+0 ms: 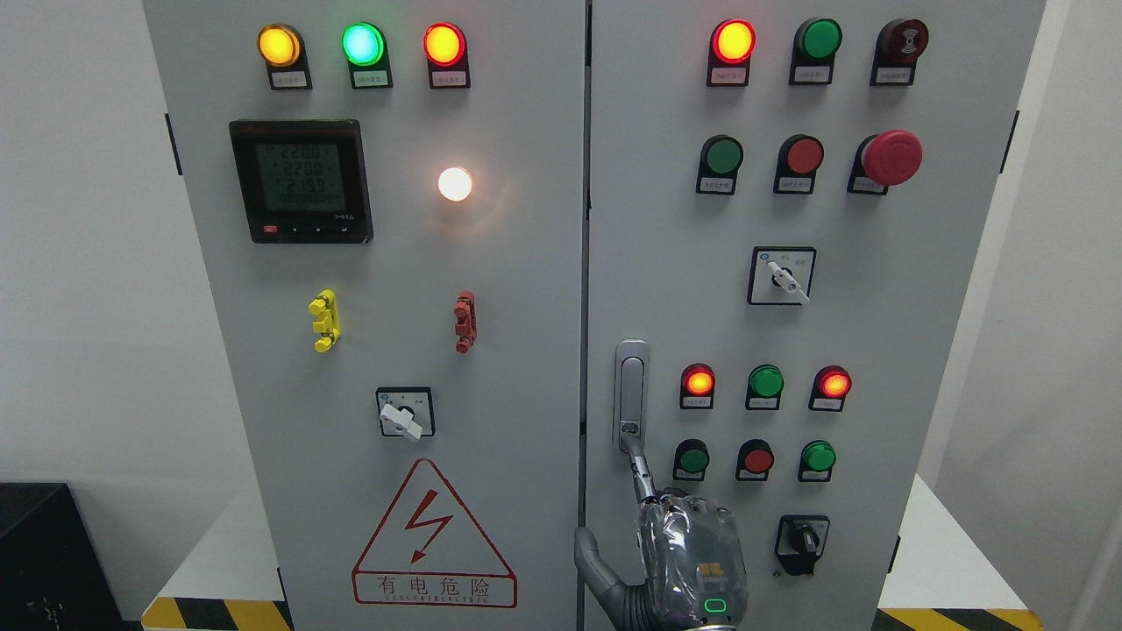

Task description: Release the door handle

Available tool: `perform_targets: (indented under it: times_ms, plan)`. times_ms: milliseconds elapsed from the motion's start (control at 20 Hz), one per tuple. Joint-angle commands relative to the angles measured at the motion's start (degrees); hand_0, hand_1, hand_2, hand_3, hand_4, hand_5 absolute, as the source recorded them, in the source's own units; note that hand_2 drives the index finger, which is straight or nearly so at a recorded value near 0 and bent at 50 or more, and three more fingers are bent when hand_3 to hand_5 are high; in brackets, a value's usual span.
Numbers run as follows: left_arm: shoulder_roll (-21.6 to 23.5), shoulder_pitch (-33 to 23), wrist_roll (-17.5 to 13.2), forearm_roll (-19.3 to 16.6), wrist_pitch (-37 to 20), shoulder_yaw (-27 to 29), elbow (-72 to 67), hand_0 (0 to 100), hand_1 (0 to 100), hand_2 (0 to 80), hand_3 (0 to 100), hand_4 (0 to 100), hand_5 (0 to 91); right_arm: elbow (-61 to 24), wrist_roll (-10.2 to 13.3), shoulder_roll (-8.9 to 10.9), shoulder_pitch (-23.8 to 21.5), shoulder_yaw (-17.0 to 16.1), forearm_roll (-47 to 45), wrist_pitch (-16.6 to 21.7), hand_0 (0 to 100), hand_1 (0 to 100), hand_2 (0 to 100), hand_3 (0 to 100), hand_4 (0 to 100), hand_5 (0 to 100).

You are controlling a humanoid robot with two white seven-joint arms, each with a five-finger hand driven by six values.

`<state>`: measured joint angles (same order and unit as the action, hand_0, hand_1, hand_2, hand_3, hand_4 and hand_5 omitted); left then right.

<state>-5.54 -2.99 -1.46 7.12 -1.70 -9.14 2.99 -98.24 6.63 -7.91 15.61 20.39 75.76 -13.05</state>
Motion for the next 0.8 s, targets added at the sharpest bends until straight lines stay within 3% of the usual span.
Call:
perform_targets:
  times_ms: [0,751]
  plan:
    - [0.00,0.00,-0.03,0.00,0.04,0.00,0.00,0,0,4.6,10,0,0.0,1.38,-0.04,0.00,-0.23,0.00,0.00,-0.04,35,27,1,86,80,77]
    - [0.00,0.00,-0.03,0.00,0.03,0.00,0.00,0,0,4.6,10,0,0.0,1.38,-0.04,0.00,-0.76,-0.09,0.00,-0.04,35,26,2,86,80,77]
